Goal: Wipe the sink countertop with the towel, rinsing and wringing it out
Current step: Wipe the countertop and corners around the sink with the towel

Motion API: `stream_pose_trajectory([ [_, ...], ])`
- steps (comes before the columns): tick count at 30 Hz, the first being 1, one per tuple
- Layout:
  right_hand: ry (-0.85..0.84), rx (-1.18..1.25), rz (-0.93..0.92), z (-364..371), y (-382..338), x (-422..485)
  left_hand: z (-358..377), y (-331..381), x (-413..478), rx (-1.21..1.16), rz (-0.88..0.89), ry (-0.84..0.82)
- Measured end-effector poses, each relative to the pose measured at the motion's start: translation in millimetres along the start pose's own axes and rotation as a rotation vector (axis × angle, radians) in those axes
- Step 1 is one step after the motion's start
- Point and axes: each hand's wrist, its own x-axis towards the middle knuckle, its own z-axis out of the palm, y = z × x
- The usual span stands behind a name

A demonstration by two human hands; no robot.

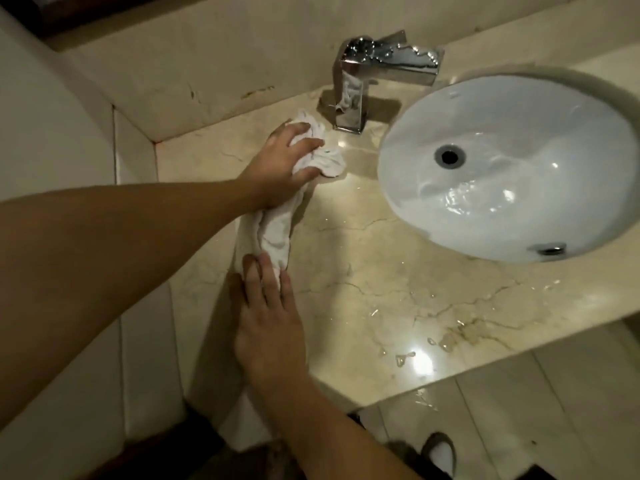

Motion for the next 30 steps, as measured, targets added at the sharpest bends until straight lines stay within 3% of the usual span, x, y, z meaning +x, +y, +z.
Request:
stream_pose_trajectory([
  [6, 0.048, 0.048, -0.113, -30.8, 24.1, -42.2, 14.0, 17.2, -31.5, -0.008, 0.018, 0.007],
  [13, 0.052, -0.165, -0.329, -90.6, 107.4, -92.6, 47.2, 63.9, -60.3, -0.064, -0.101, 0.134],
  [19, -0.188, -0.430, -0.426, -180.8, 228.6, -93.0, 73.5, 117.7, -61.8, -0.089, -0.326, 0.294],
  [22, -0.221, -0.417, -0.284, -194.2, 235.7, -96.8, 75.4, 123.0, -61.4, 0.058, -0.309, 0.299],
  [24, -0.130, -0.370, -0.139, -186.5, 214.6, -107.6, 68.7, 118.4, -57.9, 0.225, -0.275, 0.256],
  [27, 0.131, -0.244, 0.296, -150.3, 148.4, -124.9, 59.4, 102.6, -53.6, 0.304, -0.210, 0.236],
  [30, 0.282, -0.043, 0.795, -116.5, 86.8, -108.5, 64.0, 90.8, -52.7, 0.145, -0.089, 0.299],
])
